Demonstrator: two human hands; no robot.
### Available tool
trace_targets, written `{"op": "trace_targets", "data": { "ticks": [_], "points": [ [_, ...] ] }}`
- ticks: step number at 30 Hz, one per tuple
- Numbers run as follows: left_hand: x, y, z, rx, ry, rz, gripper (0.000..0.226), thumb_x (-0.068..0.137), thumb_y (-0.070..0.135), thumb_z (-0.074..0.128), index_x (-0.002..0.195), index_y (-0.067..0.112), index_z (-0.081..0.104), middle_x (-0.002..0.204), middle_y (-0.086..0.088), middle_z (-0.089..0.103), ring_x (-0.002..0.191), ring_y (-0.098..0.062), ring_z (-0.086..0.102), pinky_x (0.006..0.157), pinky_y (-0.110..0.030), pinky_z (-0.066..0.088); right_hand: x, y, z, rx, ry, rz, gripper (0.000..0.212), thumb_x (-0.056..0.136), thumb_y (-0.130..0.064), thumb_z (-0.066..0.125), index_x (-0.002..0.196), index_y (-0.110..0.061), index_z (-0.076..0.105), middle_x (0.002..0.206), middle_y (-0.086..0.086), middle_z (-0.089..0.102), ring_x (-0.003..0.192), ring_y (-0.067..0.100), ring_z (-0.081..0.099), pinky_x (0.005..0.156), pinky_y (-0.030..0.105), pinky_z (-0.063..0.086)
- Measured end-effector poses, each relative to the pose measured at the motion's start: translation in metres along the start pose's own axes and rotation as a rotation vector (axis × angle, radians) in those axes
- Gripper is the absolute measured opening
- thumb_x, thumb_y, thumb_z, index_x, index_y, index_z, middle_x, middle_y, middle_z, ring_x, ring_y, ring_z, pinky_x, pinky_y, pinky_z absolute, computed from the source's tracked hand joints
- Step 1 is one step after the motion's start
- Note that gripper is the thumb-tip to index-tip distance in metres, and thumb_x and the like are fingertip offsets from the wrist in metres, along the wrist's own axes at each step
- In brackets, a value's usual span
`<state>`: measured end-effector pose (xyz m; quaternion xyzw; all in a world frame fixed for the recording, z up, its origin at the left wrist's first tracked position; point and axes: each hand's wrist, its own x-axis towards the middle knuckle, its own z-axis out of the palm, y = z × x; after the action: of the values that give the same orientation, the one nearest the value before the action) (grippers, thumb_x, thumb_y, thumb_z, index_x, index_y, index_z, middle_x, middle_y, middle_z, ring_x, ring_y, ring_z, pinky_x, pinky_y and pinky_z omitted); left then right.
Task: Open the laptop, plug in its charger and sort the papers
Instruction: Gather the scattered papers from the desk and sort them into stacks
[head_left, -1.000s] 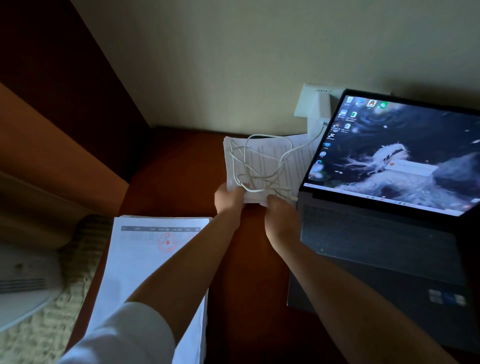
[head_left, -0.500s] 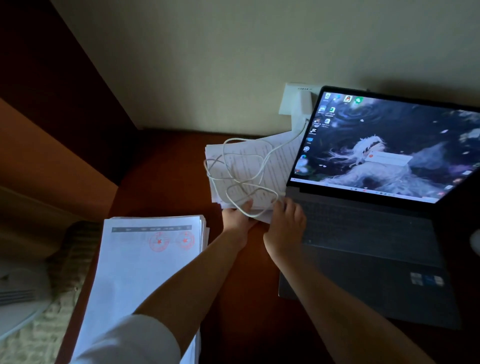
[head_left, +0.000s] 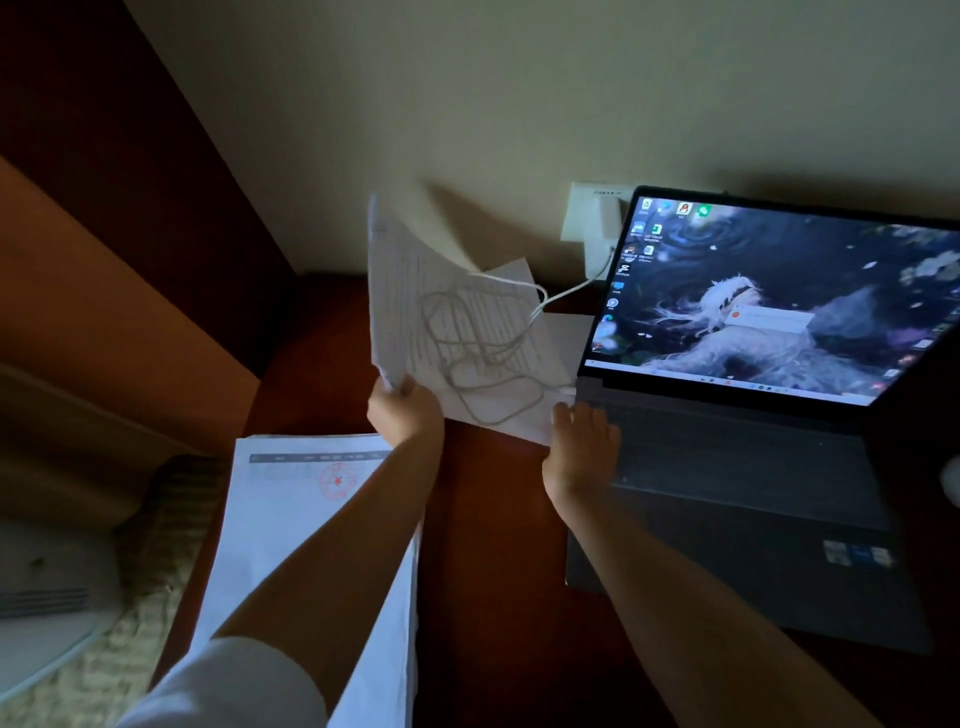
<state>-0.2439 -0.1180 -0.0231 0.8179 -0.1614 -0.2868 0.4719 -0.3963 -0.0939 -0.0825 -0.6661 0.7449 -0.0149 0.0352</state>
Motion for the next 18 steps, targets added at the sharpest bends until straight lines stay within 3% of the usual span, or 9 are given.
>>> {"op": "trace_targets", "data": {
  "ticks": [4,9,14,18],
  "points": [
    [-0.022,0.000,-0.014,-0.022,-0.026,0.082,0.022,0.095,0.001,0.045,0.109,-0.007,0.061,0.103,-0.021,0.064,0.092,-0.031,0.059,0.074,-0.029,0.041,-0.001,0.002,-0.007,-0.005,-0.053,-0.013,0.036,0.081,0.001,0.059,0.115,-0.010,0.056,0.113,0.010,0.057,0.109,0.029,0.051,0.092,0.037,0.037],
    [-0.039,-0.006,-0.030,0.001,-0.040,0.070,0.023,0.097,0.004,0.042,0.108,-0.008,0.059,0.102,-0.021,0.064,0.088,-0.028,0.057,0.072,-0.030,0.043,-0.006,0.008,-0.011,-0.054,-0.109,-0.061,0.048,0.086,-0.006,0.057,0.131,-0.015,0.043,0.126,0.007,0.050,0.119,0.025,0.046,0.099,0.036,0.033],
    [-0.028,-0.004,-0.057,0.005,0.096,0.103,0.032,0.095,0.005,0.039,0.114,0.002,0.063,0.105,-0.019,0.066,0.100,-0.037,0.061,0.086,-0.042,0.050,-0.018,0.012,-0.015,-0.057,-0.107,-0.049,0.052,0.084,-0.009,0.060,0.132,-0.016,0.041,0.126,0.008,0.049,0.119,0.025,0.047,0.099,0.036,0.035],
    [-0.024,-0.002,-0.092,-0.006,0.184,0.135,0.030,0.089,-0.003,0.034,0.091,0.013,0.060,0.077,-0.001,0.056,0.077,-0.024,0.051,0.066,-0.028,0.039,-0.030,-0.003,-0.015,-0.011,-0.119,-0.032,0.038,0.089,-0.009,0.052,0.126,-0.014,0.046,0.124,0.008,0.053,0.116,0.026,0.049,0.095,0.036,0.036]
  ]
}}
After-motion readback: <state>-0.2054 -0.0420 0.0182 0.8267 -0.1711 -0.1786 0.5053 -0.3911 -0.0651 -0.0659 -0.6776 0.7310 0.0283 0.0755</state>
